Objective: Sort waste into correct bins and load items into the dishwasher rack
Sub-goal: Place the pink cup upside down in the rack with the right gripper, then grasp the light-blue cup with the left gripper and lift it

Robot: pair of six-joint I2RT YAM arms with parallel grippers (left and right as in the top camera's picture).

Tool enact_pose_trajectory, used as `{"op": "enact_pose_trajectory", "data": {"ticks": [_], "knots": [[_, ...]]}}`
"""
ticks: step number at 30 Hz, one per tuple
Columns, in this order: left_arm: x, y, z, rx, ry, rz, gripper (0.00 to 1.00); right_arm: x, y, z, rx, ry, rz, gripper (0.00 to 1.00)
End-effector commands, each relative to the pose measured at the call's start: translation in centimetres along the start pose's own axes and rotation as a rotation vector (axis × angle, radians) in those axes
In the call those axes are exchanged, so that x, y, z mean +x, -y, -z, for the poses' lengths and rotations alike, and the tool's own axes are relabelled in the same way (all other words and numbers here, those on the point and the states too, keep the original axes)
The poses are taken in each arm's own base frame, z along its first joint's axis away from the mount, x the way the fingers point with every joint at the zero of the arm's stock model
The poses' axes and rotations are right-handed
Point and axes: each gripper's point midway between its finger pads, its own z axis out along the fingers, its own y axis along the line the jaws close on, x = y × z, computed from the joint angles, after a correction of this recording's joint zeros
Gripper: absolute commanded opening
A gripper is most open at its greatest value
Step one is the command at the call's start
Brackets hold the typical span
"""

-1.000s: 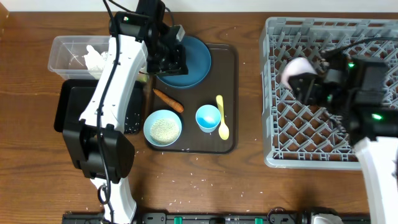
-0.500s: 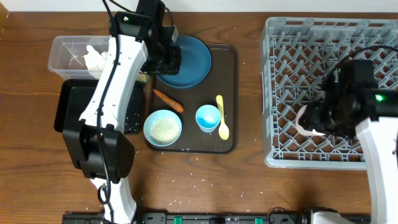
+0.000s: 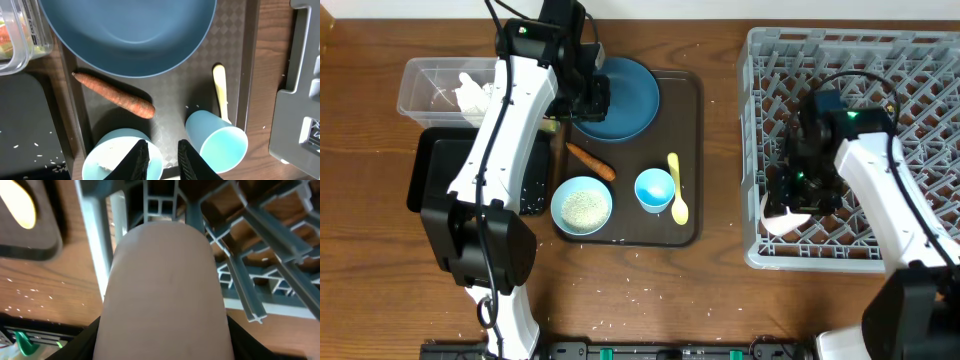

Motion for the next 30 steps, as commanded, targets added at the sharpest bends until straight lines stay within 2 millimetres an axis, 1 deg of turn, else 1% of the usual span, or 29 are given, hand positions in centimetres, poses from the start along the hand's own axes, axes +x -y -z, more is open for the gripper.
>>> {"op": "enact_pose_trajectory", "data": {"ticks": [1, 5, 8, 10, 11, 12, 13, 16, 18, 21, 23, 26, 30], "knots": [[0.0, -0.5, -0.2, -0.016, -0.006, 0.005, 0.23, -0.1, -0.1, -1.8, 0.008, -0.071, 0.0, 0.48], [-0.1, -0.5, -0.2, -0.016, -0.005, 0.004, 0.24, 0.0, 0.3, -1.9, 0.03, -0.075, -0.009, 0.47], [-0.1, -0.5, -0.2, -0.016, -0.005, 0.004, 0.24, 0.1, 0.6, -1.9, 0.048, -0.079, -0.012, 0.5], [-0.1, -0.5, -0.2, -0.016, -0.005, 0.004, 0.24, 0.0, 0.6, -1.9, 0.049, -0.078, -0.011, 0.57], [-0.1, -0.5, -0.2, -0.016, -0.005, 0.004, 0.24, 0.0, 0.6, -1.9, 0.049, -0.076, -0.011, 0.63], [-0.1, -0.5, -0.2, -0.016, -0.005, 0.004, 0.24, -0.2, 0.6, -1.9, 0.048, -0.067, -0.01, 0.71], [-0.1, -0.5, -0.2, -0.016, -0.005, 0.004, 0.25, -0.4, 0.6, -1.9, 0.049, -0.059, -0.009, 0.75], [-0.1, -0.5, -0.2, -0.016, -0.005, 0.004, 0.26, -1.6, 0.4, -1.5, 0.045, -0.01, -0.019, 0.78], [-0.1, -0.5, -0.2, -0.016, -0.005, 0.004, 0.27, -2.4, 0.2, -0.9, 0.041, 0.022, -0.03, 0.79], [-0.1, -0.5, -0.2, -0.016, -0.005, 0.004, 0.27, -3.7, -0.1, 0.8, 0.034, 0.083, -0.022, 0.79], [-0.1, -0.5, -0.2, -0.016, -0.006, 0.004, 0.27, -4.6, -0.4, 2.3, 0.03, 0.137, -0.015, 0.79], [0.0, -0.4, -0.2, -0.015, -0.007, 0.002, 0.28, -6.1, -0.6, 5.1, 0.041, 0.227, -0.006, 0.8], [0.5, 0.0, -0.3, -0.015, -0.024, -0.008, 0.29, -7.4, -1.4, 9.3, 0.026, 0.34, 0.007, 0.83]]}}
